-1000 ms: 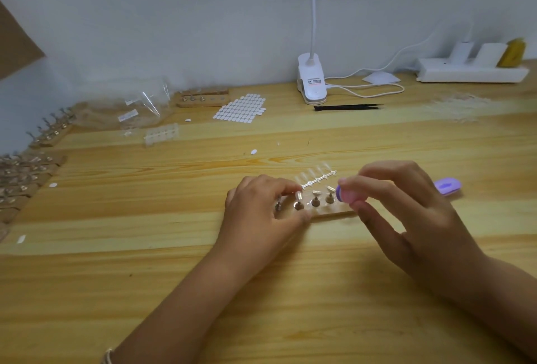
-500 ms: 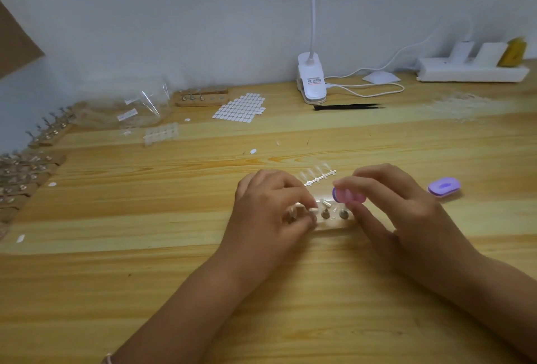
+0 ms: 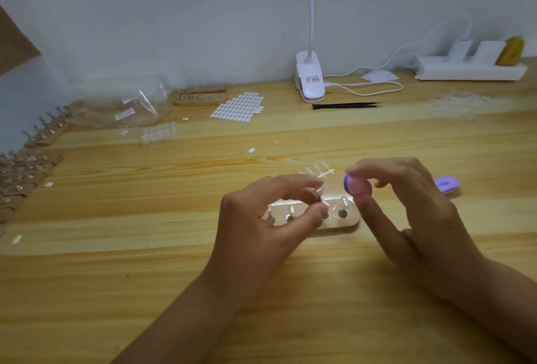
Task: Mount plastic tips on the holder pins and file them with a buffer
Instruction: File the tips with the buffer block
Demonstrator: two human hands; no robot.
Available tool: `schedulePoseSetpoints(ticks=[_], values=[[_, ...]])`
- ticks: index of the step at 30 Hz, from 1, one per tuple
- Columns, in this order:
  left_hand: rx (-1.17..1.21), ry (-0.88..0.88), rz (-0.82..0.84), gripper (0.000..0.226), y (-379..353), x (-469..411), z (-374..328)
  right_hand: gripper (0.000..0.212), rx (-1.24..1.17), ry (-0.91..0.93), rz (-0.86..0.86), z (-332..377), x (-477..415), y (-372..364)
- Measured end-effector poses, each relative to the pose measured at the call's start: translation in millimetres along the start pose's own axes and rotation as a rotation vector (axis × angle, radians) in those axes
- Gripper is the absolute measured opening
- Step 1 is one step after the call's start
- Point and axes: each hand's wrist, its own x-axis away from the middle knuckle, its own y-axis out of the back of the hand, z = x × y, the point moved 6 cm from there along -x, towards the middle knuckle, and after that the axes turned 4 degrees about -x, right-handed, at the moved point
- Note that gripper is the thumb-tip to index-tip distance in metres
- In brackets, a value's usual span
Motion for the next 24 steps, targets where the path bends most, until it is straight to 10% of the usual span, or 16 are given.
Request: schedulePoseSetpoints(ticks=[24], values=[[-0.118,-0.179,0.058,0.025,-8,5,-18,0.027,-0.083,0.133,-0.036,27,-2,4]])
